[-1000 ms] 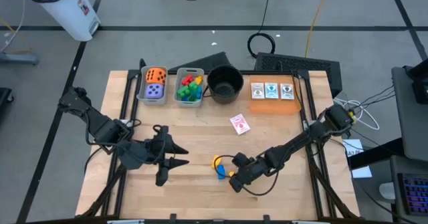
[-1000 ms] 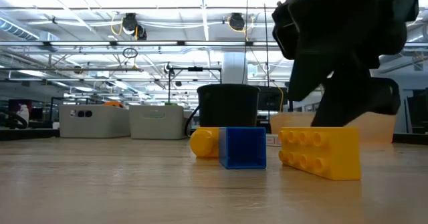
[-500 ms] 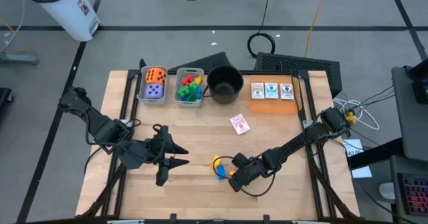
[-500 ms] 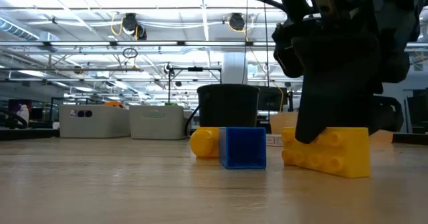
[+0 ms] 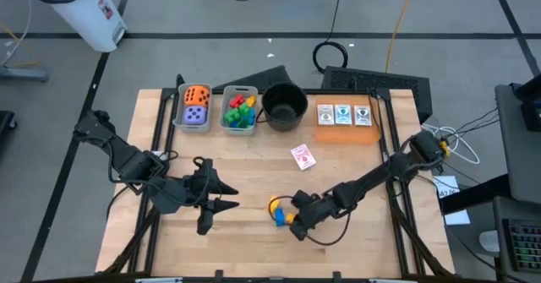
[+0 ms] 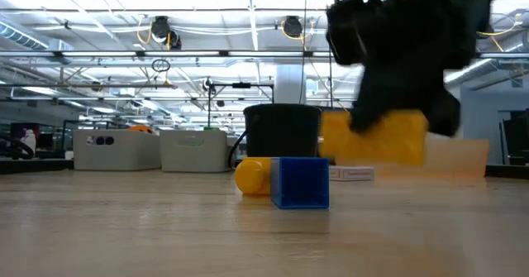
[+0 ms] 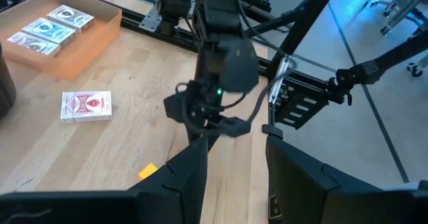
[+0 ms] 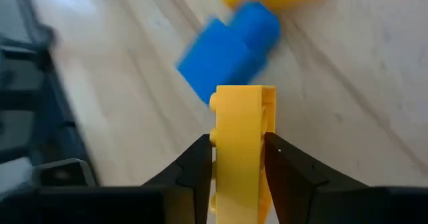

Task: Pick & Place Toys
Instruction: Put the yellow game piece into the right gray bin

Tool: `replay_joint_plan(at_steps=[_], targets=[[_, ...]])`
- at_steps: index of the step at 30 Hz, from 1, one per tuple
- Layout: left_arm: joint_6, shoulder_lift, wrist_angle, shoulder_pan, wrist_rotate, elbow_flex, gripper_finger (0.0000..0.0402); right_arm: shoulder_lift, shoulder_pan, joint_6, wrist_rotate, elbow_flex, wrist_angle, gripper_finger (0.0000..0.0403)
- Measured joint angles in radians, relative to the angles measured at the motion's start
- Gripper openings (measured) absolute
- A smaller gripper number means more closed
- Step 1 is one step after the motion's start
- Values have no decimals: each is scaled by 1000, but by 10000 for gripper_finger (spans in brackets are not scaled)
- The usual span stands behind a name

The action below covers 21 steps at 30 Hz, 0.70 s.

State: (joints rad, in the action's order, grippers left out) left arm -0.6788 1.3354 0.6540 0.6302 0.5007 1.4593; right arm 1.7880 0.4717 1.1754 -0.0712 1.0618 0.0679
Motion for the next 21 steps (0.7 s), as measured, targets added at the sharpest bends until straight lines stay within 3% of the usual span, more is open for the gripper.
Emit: replay_joint_plan(at_steps=[9,21], targets=[[12,0,0,-28,0,0,156,-177,-88,-121,-18,-1,-161,113],[-29,0,-153,-155,-1,0,156,-422,-214,-384,-164,-1,-447,115]])
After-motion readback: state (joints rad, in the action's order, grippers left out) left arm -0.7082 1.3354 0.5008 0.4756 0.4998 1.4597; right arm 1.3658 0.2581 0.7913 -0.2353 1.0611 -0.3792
